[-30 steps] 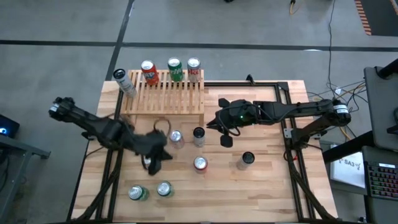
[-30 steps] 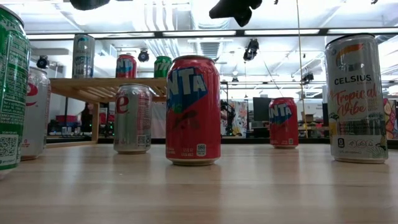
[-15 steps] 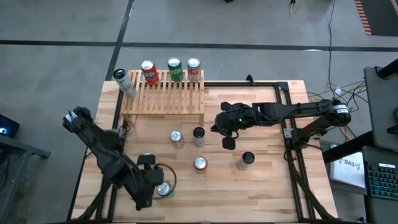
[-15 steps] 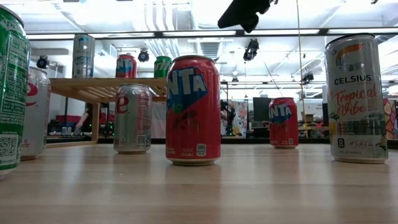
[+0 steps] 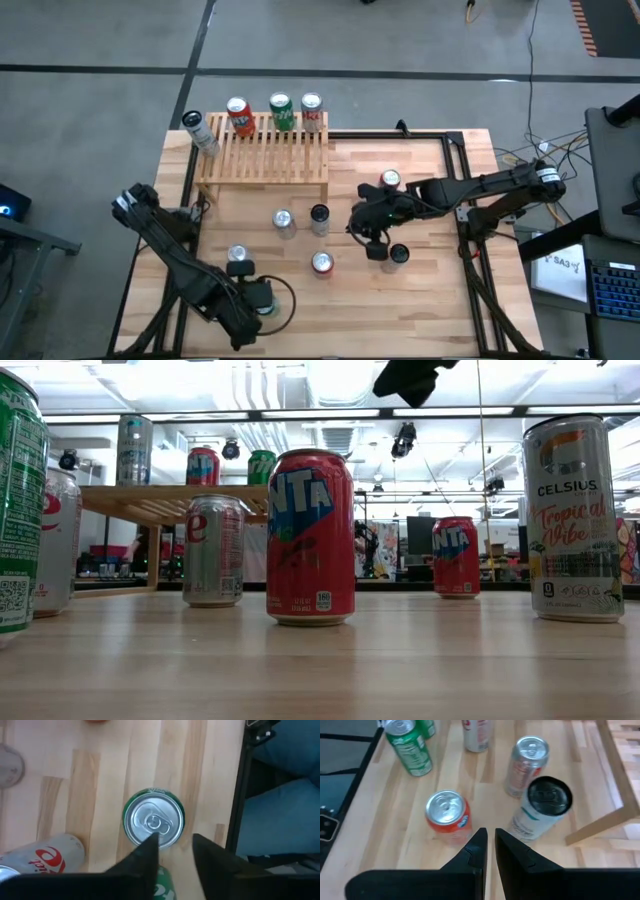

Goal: Place canned beverage on shelf
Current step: Put the right green soda can on the shelf aligned with the other green soda can

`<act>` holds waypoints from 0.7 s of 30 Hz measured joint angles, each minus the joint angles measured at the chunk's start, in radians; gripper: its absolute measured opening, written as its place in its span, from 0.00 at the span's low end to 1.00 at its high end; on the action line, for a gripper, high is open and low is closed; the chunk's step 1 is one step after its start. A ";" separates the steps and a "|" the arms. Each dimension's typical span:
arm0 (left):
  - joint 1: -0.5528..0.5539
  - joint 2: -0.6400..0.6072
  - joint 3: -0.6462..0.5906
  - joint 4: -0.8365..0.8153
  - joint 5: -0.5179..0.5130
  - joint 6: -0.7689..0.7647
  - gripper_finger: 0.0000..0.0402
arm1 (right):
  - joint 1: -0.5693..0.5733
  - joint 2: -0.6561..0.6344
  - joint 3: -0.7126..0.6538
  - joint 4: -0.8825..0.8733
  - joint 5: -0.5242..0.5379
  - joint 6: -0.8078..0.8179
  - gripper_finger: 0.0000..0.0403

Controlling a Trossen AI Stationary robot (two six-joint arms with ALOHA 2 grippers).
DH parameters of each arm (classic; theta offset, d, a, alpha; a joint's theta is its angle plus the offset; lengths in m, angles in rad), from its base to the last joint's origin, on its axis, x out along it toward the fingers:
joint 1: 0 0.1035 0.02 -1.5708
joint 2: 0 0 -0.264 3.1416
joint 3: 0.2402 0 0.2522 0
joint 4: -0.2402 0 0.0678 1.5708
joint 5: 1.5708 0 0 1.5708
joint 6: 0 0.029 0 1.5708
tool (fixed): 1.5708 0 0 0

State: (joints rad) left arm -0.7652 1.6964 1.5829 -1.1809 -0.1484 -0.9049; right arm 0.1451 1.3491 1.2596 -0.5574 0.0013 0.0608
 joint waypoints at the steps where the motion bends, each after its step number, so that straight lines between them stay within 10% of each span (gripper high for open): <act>1: 0.000 0.004 0.000 0.000 0.000 -0.003 0.32 | 0.008 0.000 -0.001 0.000 0.000 0.001 0.07; 12: 0.000 0.092 0.000 -0.022 -0.036 0.007 0.83 | 0.071 0.000 -0.004 -0.017 0.000 0.043 0.07; 21: 0.000 0.096 0.000 -0.026 -0.070 0.006 0.94 | 0.073 0.000 -0.005 -0.017 0.002 0.043 0.07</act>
State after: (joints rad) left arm -0.7654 1.7924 1.5829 -1.2072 -0.2184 -0.8993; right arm 0.2180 1.3491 1.2549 -0.5743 0.0029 0.1035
